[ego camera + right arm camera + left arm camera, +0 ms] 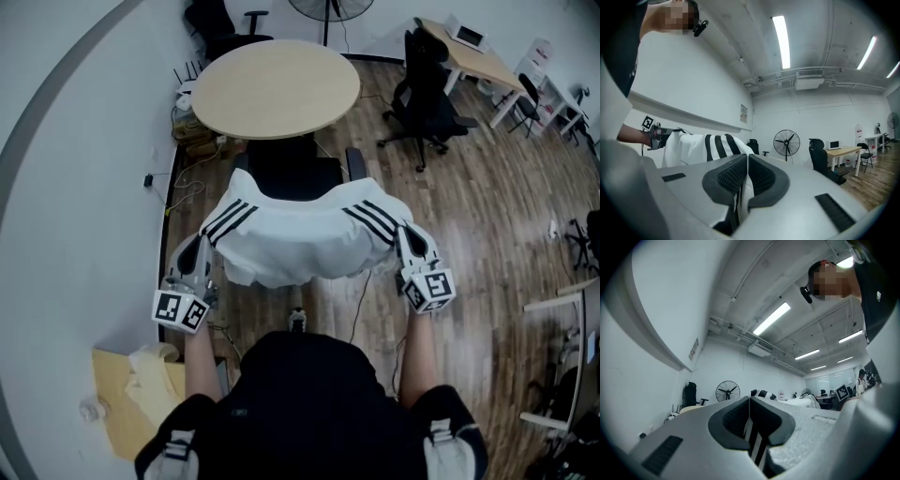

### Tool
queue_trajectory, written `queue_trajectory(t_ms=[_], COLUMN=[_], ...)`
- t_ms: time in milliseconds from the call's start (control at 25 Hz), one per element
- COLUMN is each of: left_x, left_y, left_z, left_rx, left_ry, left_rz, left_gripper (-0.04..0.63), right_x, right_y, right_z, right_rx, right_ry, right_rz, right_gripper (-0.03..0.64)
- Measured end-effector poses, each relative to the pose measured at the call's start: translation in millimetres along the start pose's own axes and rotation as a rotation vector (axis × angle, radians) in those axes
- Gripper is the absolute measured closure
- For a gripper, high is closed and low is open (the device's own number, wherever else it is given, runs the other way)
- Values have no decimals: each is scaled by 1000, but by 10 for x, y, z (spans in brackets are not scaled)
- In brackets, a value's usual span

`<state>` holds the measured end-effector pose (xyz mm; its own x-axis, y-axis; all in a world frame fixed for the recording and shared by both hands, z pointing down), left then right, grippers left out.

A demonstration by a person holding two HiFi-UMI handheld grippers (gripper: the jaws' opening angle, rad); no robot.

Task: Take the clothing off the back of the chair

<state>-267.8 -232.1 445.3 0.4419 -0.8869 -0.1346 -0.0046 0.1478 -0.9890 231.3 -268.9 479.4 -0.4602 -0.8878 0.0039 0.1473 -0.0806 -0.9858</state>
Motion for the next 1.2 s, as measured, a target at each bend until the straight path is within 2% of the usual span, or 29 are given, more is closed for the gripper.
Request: queue_trajectory(t_ms=[480, 840, 1200], left_x=[-243, -390, -601], left_y=[72, 94, 86], left_z=[167, 259, 593], left_rx=[23, 20, 6], left_ry=[40, 62, 86], left_rz=[-27, -17, -11], left_gripper=[589, 589, 589], right_x=[-225, -424, -867], right_y=[-16, -56, -124], right_z=[0, -56, 5], right_rx=[16, 21, 24], right_ry=[26, 25, 19], right_rz=[-16, -11, -23], right_gripper=[617, 617, 617])
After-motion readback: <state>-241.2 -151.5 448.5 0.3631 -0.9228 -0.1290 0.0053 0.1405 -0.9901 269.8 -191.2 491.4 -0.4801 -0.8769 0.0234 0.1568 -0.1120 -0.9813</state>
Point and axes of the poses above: the fingertips, and each gripper's own axes: x forward along the fingers, z to its right, y out of its top, the point moved 8 cm from there along -x, backward along the fingers, and after that the axes turned 10 degrees about x, right-handed, at the moved point
